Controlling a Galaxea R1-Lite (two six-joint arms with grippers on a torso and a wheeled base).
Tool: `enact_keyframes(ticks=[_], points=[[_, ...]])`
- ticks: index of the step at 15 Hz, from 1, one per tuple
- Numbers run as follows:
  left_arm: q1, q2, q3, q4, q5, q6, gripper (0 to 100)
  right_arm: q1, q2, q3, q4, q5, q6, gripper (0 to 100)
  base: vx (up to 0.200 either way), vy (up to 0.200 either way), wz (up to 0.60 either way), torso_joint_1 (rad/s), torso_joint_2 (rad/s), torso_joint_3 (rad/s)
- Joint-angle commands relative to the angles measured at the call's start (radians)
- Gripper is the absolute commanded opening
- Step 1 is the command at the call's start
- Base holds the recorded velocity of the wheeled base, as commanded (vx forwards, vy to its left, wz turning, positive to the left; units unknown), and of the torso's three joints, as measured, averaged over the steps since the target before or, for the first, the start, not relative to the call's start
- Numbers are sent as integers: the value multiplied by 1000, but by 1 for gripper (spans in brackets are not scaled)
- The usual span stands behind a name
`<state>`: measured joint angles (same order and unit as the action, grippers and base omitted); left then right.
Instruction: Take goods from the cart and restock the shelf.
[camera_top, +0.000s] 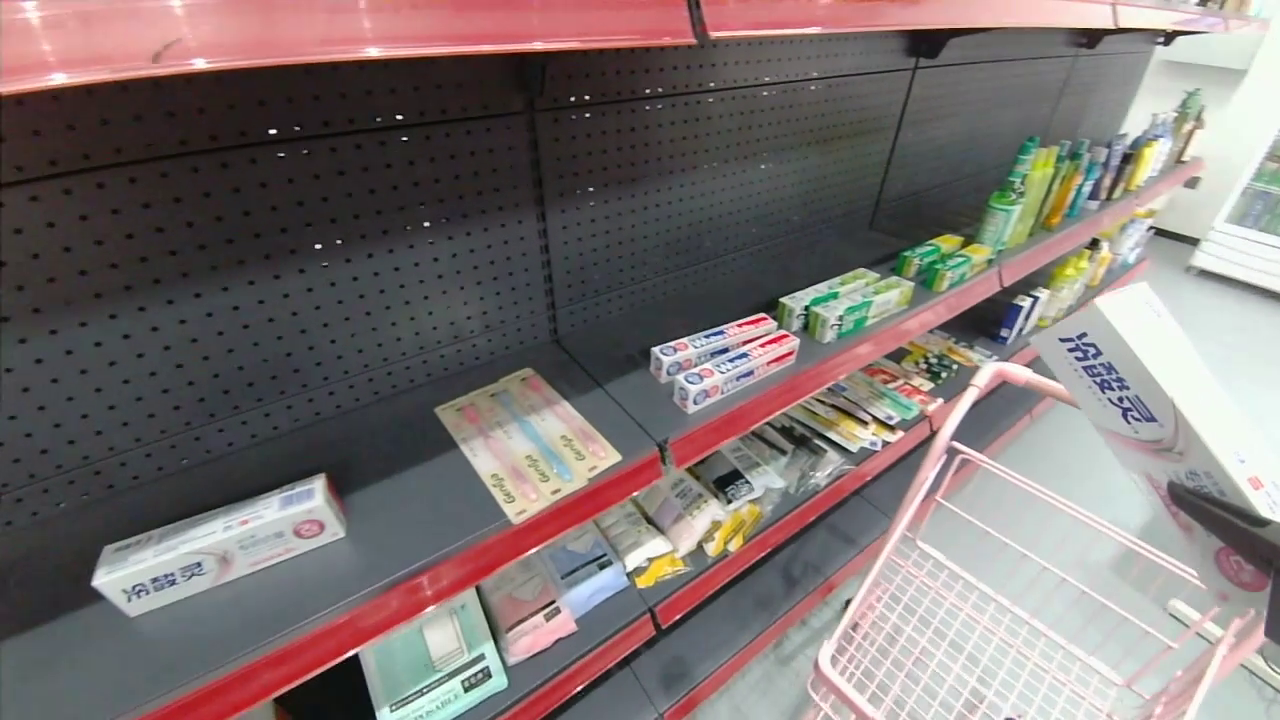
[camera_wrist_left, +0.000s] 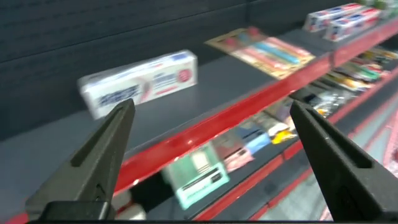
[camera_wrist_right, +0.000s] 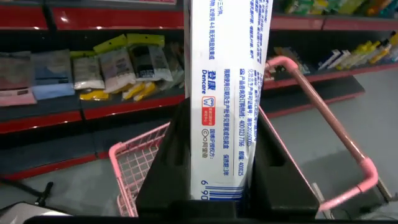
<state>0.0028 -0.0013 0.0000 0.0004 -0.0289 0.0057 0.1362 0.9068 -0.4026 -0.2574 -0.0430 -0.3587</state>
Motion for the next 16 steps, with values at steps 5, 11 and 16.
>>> enact_keyframes(ticks=[5, 11, 16], points=[[0, 1, 0, 0, 0, 0, 100, 0, 20, -2, -3, 2, 0, 0, 0, 0, 600, 1, 1, 0], [0, 4, 0, 0, 0, 0, 100, -3, 21, 5, -6, 0, -19, 0, 0, 0, 300, 2, 2, 1], [-1, 6, 0, 0, -5, 8, 100, 36, 17, 13, -13, 51, 57, 0, 0, 0, 0, 0, 0, 0]])
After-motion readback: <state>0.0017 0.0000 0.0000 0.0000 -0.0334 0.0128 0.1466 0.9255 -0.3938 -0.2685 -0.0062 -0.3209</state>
